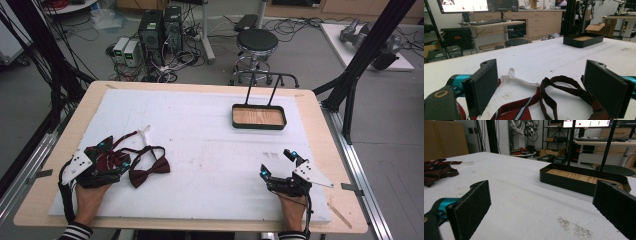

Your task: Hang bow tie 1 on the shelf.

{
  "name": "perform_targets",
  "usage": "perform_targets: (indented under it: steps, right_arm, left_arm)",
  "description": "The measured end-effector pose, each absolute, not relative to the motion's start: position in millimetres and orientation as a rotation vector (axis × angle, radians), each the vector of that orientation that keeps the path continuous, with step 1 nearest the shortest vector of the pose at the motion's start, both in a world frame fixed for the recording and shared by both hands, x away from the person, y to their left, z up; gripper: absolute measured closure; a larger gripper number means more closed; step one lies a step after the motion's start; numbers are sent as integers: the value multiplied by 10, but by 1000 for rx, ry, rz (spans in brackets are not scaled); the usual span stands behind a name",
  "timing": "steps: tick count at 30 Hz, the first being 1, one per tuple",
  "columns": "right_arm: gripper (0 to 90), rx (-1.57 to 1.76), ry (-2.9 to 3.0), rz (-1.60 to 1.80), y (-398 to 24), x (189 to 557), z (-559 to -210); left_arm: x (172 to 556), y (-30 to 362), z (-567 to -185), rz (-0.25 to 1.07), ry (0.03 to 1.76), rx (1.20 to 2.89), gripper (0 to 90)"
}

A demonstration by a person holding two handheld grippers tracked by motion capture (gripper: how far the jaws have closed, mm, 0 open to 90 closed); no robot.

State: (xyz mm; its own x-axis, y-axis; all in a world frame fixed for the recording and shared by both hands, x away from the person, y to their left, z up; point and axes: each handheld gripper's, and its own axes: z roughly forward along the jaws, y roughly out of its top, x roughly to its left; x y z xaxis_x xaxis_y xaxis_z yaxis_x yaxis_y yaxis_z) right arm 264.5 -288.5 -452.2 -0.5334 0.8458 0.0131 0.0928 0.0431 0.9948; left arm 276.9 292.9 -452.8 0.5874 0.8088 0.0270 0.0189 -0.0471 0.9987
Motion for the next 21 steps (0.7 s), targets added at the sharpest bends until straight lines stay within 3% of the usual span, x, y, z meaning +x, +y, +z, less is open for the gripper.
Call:
perform_targets:
  steps: [21]
  right_arm:
    - [9,956,1699,1547,-2884,2648,-4521]
  left_arm:
    - [2777,2939,-4525,734,751,1488,133]
